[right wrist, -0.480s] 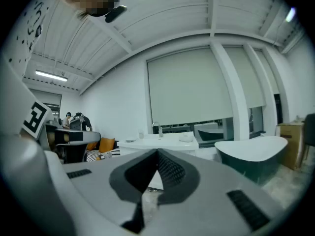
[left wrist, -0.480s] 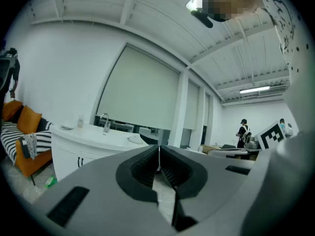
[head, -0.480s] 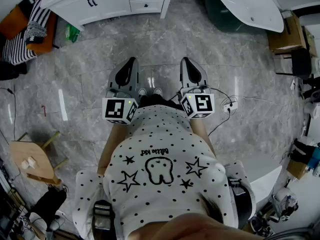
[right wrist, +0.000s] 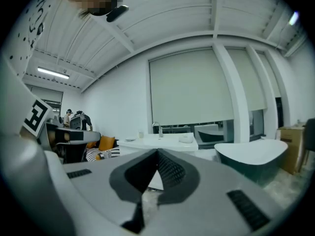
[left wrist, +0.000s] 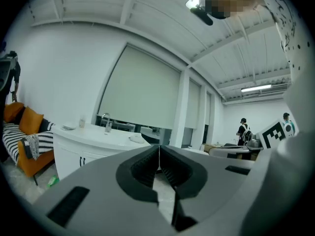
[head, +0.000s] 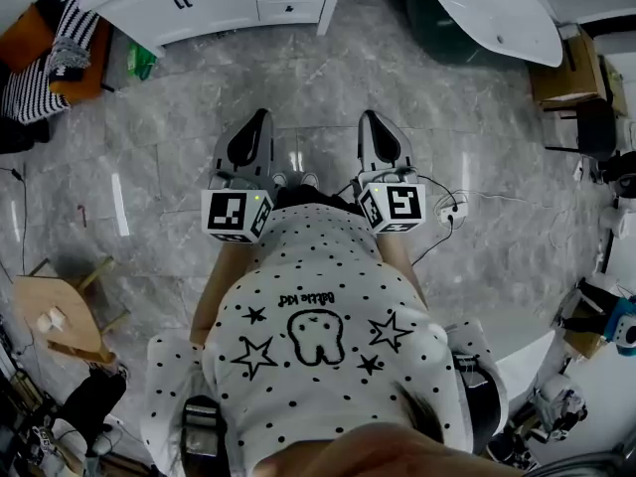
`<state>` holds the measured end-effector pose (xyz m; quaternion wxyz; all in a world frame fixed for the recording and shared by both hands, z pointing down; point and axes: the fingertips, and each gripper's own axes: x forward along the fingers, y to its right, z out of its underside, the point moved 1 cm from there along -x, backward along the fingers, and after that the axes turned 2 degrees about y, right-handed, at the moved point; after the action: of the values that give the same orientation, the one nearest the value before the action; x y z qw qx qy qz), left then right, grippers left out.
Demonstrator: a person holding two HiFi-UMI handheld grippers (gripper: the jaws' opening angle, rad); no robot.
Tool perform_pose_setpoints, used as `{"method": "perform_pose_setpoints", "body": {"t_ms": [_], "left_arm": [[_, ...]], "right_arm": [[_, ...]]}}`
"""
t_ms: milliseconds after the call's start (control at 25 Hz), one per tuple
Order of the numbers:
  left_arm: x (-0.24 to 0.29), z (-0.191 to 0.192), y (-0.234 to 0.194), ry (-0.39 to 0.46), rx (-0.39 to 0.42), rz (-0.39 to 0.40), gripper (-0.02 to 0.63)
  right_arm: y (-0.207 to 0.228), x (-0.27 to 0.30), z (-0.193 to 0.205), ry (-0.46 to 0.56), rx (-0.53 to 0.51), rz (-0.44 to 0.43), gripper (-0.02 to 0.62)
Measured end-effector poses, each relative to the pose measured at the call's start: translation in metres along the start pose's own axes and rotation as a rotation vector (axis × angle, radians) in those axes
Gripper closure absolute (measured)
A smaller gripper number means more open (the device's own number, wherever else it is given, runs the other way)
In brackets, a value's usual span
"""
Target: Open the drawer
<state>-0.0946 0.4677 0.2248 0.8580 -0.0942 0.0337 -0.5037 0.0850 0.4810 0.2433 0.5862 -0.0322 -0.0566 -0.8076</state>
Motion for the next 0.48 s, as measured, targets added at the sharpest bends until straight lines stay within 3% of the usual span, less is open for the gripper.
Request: {"method": "perform_pose_setpoints", "body": {"t_ms": [480], "left_arm": [[0.0009,0.0073,0.0106,-0.011,0.031,-0.019,0.595]], "right_arm": [[0.0005,-0.0061,0.0005,0.016,-0.031,-0.042,0.581]]}}
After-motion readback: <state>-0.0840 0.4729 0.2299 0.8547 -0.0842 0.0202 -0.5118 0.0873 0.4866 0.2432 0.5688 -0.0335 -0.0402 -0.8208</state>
